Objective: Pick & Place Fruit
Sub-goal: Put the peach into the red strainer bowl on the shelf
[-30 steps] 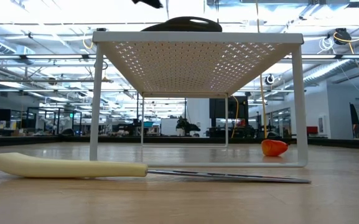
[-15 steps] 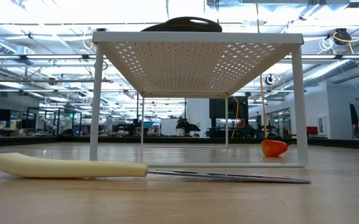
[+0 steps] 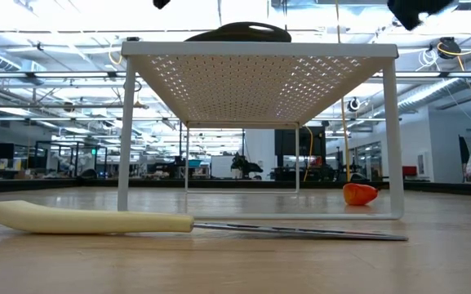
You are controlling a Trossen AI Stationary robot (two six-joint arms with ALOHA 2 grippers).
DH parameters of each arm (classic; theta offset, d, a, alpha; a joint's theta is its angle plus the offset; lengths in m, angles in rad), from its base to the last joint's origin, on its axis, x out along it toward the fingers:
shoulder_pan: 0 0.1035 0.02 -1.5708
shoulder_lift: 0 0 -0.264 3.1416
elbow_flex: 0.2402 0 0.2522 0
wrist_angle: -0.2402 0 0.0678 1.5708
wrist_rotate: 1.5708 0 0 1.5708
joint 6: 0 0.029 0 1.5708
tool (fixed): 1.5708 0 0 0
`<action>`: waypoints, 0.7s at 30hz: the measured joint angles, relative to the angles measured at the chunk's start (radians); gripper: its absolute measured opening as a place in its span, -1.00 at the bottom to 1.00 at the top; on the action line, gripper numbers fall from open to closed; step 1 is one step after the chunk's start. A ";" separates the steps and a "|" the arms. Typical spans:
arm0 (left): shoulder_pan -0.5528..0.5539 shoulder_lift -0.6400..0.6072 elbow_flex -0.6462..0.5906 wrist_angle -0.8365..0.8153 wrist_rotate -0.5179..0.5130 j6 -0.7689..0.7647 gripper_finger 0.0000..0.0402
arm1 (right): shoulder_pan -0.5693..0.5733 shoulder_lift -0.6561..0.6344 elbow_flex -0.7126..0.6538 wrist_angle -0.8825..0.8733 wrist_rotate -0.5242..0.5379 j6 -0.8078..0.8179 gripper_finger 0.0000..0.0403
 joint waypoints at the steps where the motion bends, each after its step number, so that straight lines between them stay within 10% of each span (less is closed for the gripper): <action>1: 0.000 -0.021 -0.030 0.011 -0.001 -0.012 -0.94 | 0.009 -0.008 -0.029 0.028 0.000 0.011 -1.00; 21: 0.010 -0.363 -0.475 0.317 0.017 -0.054 -0.95 | 0.019 0.000 -0.402 0.441 0.003 0.088 -0.97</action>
